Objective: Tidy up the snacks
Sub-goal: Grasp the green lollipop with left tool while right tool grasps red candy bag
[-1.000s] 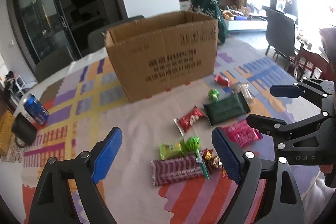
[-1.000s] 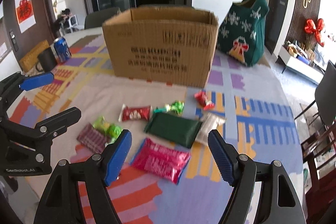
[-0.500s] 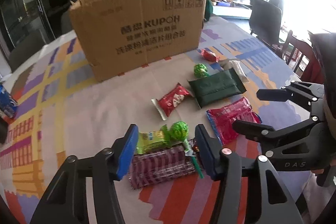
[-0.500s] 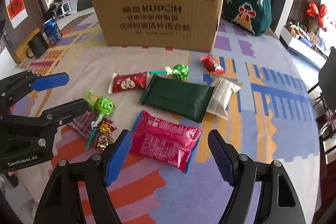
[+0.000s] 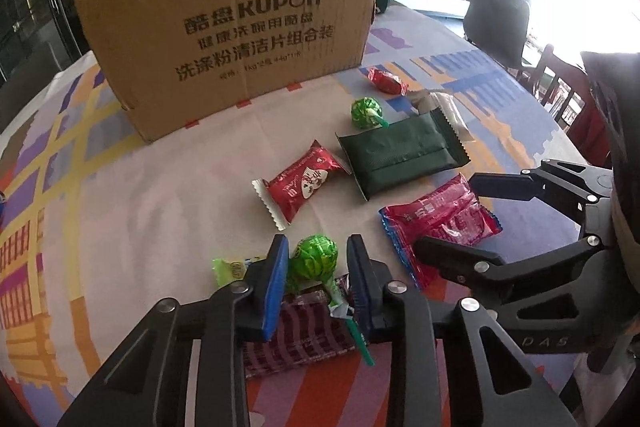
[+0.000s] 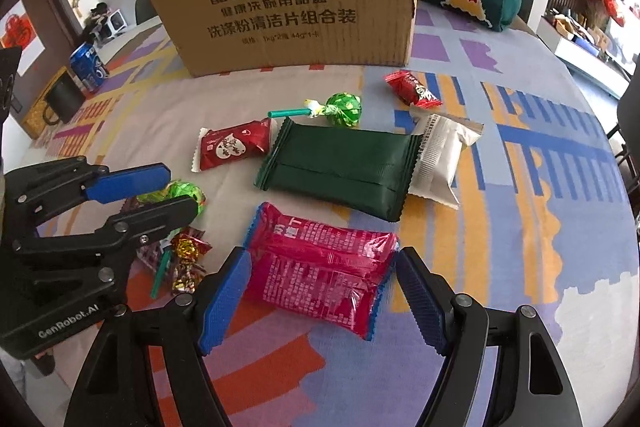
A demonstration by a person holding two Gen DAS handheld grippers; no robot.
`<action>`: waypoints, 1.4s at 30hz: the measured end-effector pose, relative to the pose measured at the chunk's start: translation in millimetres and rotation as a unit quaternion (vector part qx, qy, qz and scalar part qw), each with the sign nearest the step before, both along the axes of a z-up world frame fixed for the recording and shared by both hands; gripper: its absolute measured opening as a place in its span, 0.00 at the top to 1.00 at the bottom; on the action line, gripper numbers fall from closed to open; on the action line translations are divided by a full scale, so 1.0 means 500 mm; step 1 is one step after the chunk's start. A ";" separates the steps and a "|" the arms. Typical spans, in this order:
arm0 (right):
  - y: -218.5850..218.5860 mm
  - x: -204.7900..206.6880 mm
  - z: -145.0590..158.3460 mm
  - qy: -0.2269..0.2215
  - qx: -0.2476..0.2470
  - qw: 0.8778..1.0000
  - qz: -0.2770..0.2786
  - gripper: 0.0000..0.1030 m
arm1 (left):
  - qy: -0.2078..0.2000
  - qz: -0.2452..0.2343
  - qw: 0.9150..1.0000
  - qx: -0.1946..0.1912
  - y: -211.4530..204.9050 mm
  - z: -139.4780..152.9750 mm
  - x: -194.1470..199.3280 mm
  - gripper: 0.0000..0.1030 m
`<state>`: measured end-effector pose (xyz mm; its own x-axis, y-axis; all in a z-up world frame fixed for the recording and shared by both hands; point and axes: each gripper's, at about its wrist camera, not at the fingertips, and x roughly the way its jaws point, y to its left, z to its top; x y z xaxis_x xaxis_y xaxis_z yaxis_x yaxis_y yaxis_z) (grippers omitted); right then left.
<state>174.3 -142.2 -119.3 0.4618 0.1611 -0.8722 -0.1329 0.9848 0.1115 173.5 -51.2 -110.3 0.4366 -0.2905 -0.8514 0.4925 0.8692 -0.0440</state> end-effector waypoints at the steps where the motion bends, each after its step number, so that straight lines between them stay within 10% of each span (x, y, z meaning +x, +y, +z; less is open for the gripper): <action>1: 0.002 0.002 -0.001 -0.001 0.000 1.000 -0.001 0.27 | 0.001 0.001 1.000 0.001 -0.001 -0.002 0.001 0.72; 15: 0.017 0.002 -0.008 -0.016 -0.026 1.000 -0.001 0.27 | 0.022 0.026 0.999 -0.005 0.003 -0.024 0.021 0.75; 42: 0.014 -0.050 0.094 -0.081 0.037 0.996 0.032 0.83 | -0.041 0.064 0.997 -0.032 0.011 0.085 -0.033 0.75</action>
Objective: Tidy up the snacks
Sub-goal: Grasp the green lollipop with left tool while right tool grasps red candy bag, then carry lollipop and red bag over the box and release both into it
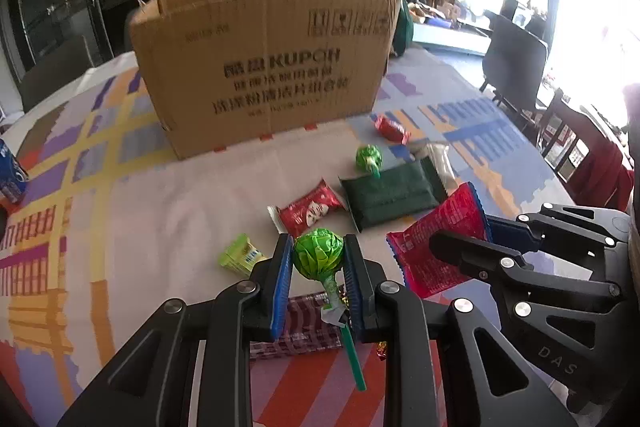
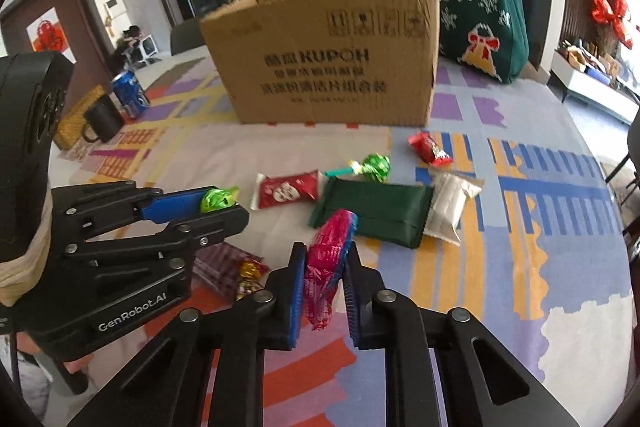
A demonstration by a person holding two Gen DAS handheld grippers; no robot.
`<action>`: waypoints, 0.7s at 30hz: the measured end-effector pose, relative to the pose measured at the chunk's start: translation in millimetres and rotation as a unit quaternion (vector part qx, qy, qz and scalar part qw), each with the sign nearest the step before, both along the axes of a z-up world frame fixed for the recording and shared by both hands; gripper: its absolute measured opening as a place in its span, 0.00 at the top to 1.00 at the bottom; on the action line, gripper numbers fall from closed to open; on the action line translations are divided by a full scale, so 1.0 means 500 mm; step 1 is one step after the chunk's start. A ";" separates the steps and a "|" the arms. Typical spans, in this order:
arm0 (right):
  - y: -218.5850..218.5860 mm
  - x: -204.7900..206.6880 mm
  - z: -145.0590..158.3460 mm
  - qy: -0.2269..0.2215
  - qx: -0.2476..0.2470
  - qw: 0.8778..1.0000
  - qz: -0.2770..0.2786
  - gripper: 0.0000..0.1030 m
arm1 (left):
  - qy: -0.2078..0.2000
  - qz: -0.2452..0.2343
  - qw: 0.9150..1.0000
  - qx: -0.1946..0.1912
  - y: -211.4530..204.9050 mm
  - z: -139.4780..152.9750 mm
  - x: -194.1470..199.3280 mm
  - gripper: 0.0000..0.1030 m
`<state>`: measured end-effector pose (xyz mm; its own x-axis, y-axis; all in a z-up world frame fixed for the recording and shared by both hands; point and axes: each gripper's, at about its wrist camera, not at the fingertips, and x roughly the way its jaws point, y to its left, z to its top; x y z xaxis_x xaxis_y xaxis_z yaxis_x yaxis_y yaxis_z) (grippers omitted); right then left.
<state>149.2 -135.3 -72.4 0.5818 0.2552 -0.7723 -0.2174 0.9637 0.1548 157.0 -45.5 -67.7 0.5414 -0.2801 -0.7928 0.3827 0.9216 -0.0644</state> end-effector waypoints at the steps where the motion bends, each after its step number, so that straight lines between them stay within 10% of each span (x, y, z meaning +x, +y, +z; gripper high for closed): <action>1: -0.001 -0.001 0.003 -0.003 0.001 1.000 0.001 0.83 | -0.003 0.001 1.000 -0.001 0.001 0.006 -0.001 0.75; 21: -0.008 0.008 0.122 -0.087 0.030 0.996 0.005 0.83 | -0.091 0.018 0.995 -0.033 0.014 0.150 0.008 0.75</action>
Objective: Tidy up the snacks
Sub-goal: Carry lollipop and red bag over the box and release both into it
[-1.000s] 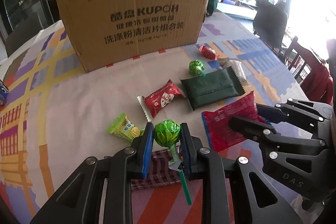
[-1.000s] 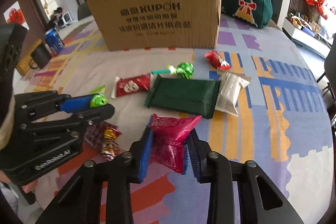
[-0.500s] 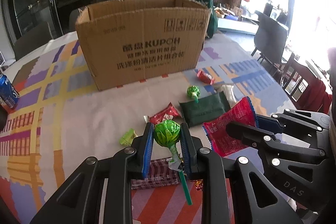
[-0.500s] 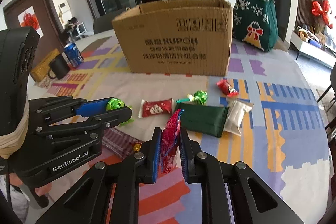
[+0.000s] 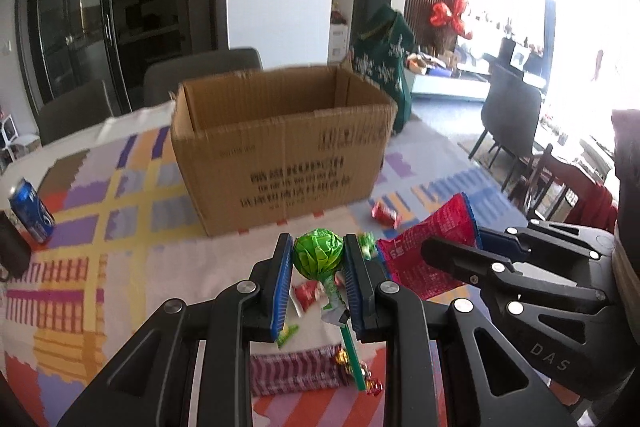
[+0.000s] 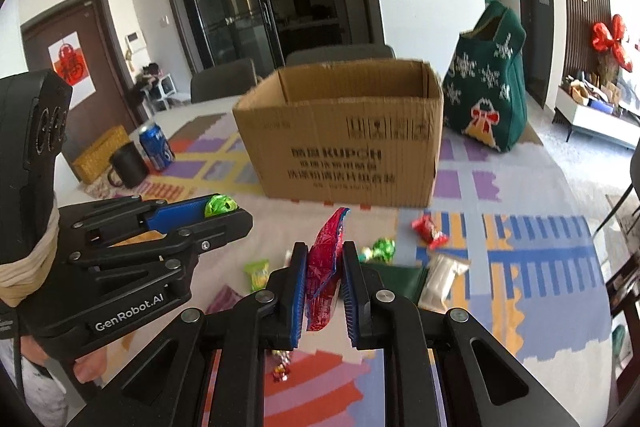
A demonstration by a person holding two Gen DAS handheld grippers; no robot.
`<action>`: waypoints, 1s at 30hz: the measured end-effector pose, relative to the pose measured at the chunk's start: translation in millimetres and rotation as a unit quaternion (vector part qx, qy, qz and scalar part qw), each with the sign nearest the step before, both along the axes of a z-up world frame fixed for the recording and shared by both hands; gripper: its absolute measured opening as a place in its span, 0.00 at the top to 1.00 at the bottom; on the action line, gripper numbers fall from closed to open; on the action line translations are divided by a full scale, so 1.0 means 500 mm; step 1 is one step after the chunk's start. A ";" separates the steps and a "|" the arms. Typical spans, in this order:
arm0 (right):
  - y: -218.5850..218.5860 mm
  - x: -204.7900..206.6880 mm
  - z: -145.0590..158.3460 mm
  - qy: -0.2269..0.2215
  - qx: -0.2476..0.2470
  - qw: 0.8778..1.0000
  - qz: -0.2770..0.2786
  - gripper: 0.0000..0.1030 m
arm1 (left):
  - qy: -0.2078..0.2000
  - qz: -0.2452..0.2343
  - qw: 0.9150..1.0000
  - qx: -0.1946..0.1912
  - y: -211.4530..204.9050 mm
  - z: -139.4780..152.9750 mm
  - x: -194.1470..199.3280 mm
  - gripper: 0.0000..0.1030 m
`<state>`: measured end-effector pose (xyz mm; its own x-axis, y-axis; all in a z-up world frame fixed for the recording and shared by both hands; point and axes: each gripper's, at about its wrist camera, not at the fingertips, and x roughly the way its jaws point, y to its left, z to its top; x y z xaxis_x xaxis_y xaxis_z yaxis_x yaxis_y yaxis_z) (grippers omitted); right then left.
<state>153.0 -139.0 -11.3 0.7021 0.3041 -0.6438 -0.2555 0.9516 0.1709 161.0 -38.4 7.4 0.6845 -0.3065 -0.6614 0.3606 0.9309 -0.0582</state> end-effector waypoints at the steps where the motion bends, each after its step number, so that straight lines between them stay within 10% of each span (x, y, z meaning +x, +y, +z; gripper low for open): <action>1: 0.000 0.004 0.007 -0.005 0.002 1.000 -0.001 0.83 | -0.006 0.003 1.000 -0.001 0.002 0.010 0.005 0.75; 30: 0.021 0.179 0.189 -0.134 -0.007 0.991 -0.016 0.83 | -0.055 0.049 0.997 -0.010 0.043 0.149 0.197 0.75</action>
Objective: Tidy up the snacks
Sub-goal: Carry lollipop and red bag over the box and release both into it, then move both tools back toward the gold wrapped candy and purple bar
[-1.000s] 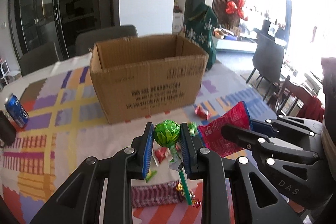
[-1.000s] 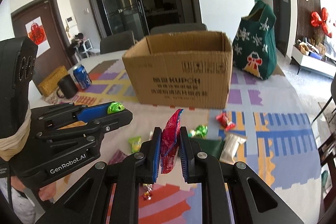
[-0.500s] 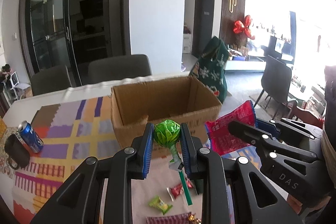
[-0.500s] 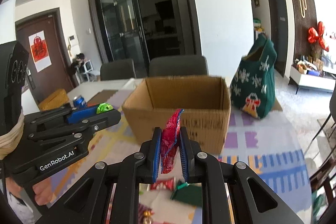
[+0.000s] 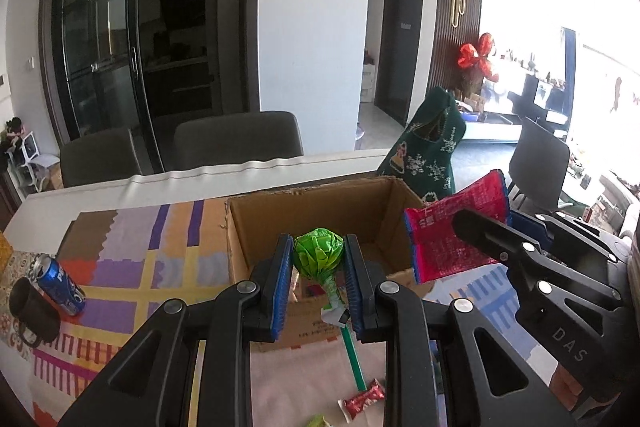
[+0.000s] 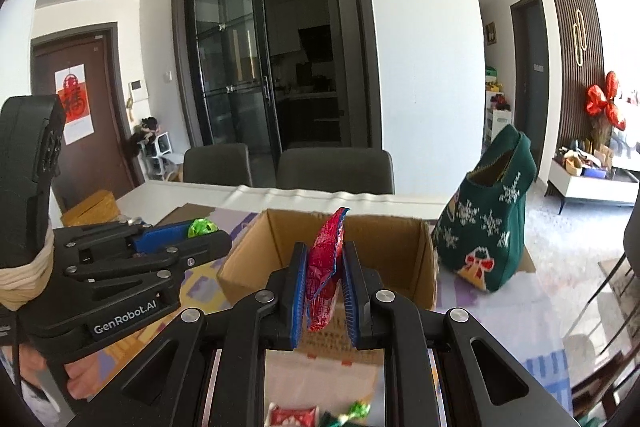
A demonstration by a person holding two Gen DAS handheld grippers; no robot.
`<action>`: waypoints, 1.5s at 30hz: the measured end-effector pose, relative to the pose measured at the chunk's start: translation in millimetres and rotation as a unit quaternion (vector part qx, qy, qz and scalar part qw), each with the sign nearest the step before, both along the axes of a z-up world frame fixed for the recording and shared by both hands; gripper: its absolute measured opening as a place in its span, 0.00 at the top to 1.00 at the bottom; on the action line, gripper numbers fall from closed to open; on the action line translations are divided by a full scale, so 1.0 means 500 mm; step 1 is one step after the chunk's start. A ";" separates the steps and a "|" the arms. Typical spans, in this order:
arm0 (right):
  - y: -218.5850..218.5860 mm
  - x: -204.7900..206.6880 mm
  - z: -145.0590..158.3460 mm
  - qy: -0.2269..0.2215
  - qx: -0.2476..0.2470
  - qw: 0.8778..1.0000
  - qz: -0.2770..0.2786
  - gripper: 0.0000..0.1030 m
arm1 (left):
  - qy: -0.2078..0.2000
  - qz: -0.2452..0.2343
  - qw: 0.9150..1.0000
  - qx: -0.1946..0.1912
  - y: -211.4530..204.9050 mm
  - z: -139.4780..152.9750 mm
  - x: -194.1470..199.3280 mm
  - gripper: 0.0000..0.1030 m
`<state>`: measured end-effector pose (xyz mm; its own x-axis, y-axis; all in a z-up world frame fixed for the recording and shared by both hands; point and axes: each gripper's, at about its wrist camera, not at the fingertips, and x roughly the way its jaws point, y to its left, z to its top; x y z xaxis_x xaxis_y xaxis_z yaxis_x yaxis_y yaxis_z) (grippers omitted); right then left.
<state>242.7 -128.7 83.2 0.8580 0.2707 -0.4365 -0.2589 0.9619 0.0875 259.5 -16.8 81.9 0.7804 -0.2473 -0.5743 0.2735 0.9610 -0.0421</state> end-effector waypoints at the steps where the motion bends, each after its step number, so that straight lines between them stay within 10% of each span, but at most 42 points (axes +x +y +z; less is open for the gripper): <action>1: 0.003 0.011 0.002 0.001 -0.003 1.000 0.000 0.83 | 0.003 0.001 1.000 0.001 0.000 -0.002 0.009 0.75; 18: 0.019 0.132 -0.017 0.031 -0.038 0.999 -0.008 0.83 | 0.057 0.030 0.997 0.042 -0.010 -0.041 0.140 0.75; 20: 0.018 0.140 -0.020 0.033 -0.039 0.999 -0.011 0.83 | 0.055 0.043 0.996 0.052 -0.009 -0.040 0.142 0.62; 22: 0.021 0.145 -0.023 0.037 -0.044 0.998 -0.015 0.76 | 0.038 0.053 0.996 0.058 -0.006 -0.032 0.129 0.41; 25: 0.020 0.139 -0.023 0.032 -0.056 0.998 -0.028 0.48 | 0.023 0.065 0.995 0.072 -0.004 -0.020 0.104 0.38; 45: 0.019 -0.048 -0.041 0.050 -0.051 0.997 0.002 0.45 | 0.008 0.057 0.996 0.065 0.032 -0.029 -0.117 0.25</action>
